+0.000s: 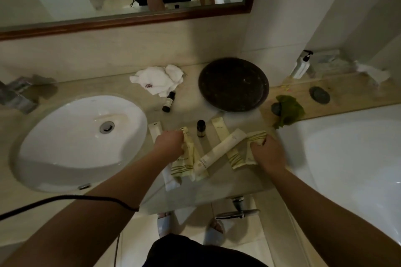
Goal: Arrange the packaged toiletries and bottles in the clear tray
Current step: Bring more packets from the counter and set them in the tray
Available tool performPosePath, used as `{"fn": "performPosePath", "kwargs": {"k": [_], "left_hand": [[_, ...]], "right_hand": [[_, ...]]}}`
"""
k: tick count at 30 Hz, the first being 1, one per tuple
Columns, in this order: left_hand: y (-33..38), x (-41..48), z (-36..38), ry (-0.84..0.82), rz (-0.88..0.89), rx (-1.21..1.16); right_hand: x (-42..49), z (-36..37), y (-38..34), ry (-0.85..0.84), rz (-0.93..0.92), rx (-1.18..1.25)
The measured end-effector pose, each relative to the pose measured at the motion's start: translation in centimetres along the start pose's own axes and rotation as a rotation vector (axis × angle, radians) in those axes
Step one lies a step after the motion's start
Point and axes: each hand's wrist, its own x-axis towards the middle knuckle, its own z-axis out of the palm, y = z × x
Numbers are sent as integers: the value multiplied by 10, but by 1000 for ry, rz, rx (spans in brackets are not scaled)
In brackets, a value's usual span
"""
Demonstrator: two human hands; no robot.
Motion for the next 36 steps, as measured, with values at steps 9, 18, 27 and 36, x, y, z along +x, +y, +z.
{"fn": "performPosePath", "kwargs": {"k": [9, 18, 27, 36], "left_hand": [[-5, -7, -1, 24, -7, -34], [-8, -14, 11, -127, -15, 119], [-24, -36, -16, 0, -19, -229], [-144, -106, -53, 289, -178, -633]], "right_hand": [[-28, 4, -55, 47, -275, 335], [-53, 36, -80, -248, -263, 390], [-71, 41, -108, -383, -271, 447], [-123, 101, -215, -458, -376, 461]]}}
